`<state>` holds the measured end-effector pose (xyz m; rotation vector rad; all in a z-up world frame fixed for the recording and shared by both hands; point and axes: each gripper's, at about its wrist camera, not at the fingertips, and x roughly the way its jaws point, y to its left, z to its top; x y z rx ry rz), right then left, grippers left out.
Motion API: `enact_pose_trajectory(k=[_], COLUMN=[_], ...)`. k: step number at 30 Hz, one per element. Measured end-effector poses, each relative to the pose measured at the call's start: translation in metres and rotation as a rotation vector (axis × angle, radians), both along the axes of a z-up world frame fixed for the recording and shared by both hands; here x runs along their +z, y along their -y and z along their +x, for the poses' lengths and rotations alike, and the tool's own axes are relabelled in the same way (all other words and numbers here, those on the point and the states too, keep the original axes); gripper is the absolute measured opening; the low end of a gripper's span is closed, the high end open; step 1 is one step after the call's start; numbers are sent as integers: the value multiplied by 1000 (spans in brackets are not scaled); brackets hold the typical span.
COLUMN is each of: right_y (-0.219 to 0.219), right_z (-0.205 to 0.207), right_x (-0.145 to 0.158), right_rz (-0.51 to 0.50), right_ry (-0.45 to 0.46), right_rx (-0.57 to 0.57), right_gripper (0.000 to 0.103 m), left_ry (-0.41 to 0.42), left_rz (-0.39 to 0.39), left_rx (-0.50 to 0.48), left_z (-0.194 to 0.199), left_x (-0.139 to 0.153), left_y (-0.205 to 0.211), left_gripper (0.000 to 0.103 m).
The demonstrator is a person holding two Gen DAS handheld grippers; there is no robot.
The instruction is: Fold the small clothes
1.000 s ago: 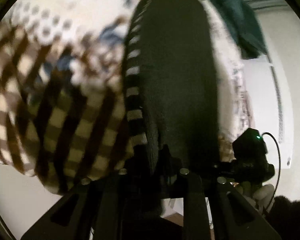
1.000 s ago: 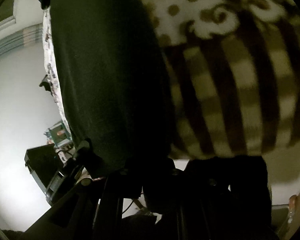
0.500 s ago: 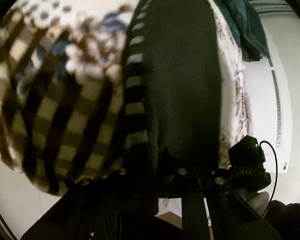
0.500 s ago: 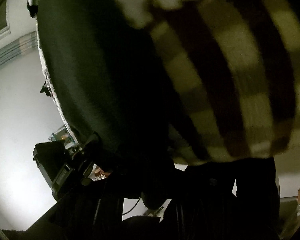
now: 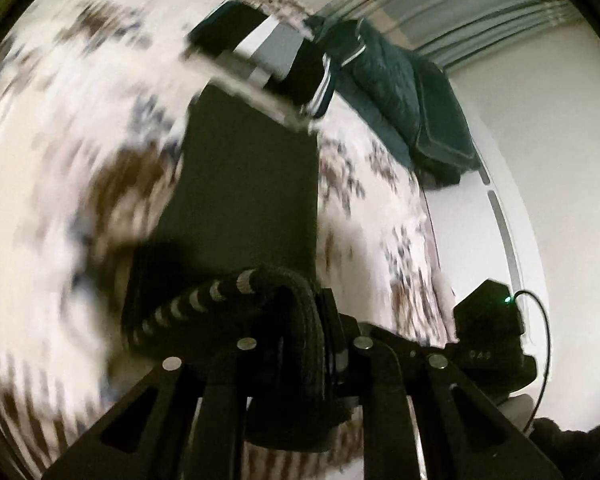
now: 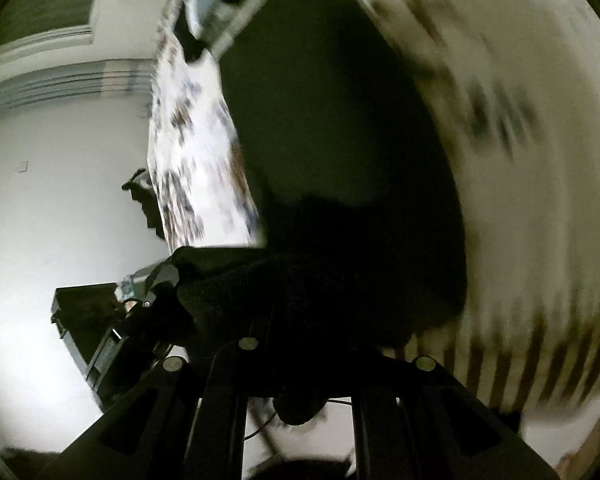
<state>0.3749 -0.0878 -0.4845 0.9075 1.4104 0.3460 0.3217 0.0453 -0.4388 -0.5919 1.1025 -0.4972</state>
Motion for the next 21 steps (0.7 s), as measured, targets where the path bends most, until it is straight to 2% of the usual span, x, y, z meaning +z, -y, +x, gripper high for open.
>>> enact_pose_trajectory(k=[2, 3, 7, 8, 11, 15, 17, 18, 19, 20, 21], right_y=[43, 44, 66, 74, 86, 98, 98, 97, 95, 94, 93], right_z=[40, 75, 167, 188, 245, 282, 294, 299, 303, 304, 309], right_x=[-9, -7, -20, -25, -40, -62, -68, -70, -71, -73, -75], right_rz=[-18, -44, -110, -106, -82, -64, -95, -116, -132, -145, -152], right_ry=[15, 41, 65, 58, 48, 17, 13, 18, 29, 34, 36], right_rx=[-10, -8, -4, -3, -54, -111, -101, -90, -76, -65, -59], right_gripper=[10, 10, 10, 10, 12, 17, 22, 30, 40, 47, 59], left_ry=[33, 50, 60, 51, -28, -132, -176, -188, -208, -224, -242], left_rz=[34, 58, 82, 82, 105, 102, 96, 78, 54, 42, 32], left_rx=[-10, -10, -5, 4, 64, 75, 58, 51, 51, 52, 45], left_z=[28, 54, 127, 139, 190, 227, 239, 242, 246, 246, 251], left_x=[-5, -9, -31, -33, -65, -101, -116, -124, -130, -133, -138], left_y=[-3, 2, 9, 10, 7, 9, 14, 16, 16, 17, 18], left_gripper=[12, 12, 13, 14, 17, 19, 27, 39, 47, 49, 51])
